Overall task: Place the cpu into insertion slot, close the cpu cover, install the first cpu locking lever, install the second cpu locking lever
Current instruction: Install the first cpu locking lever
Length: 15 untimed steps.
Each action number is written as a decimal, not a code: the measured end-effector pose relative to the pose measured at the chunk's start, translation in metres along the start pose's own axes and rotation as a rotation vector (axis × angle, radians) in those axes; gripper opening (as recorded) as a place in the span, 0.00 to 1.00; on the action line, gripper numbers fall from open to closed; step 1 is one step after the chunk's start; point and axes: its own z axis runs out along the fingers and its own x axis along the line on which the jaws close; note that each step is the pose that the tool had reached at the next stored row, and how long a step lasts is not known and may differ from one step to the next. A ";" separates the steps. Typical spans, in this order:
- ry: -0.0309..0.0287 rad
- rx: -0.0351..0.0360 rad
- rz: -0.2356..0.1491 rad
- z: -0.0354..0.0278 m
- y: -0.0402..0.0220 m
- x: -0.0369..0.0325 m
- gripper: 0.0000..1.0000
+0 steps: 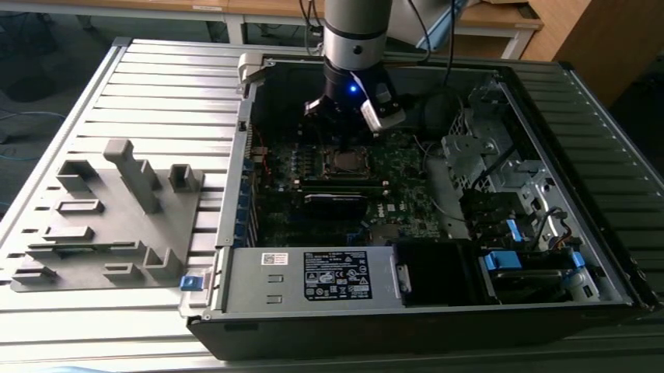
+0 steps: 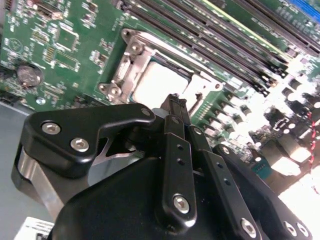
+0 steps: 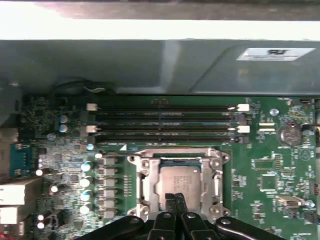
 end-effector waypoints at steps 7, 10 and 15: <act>-0.0007 0.0000 0.000 -0.0005 -0.0010 0.0188 0.11; -0.0012 0.0000 0.000 -0.0007 -0.0013 0.0265 0.11; -0.0017 -0.0002 0.000 -0.0007 -0.0017 0.0339 0.11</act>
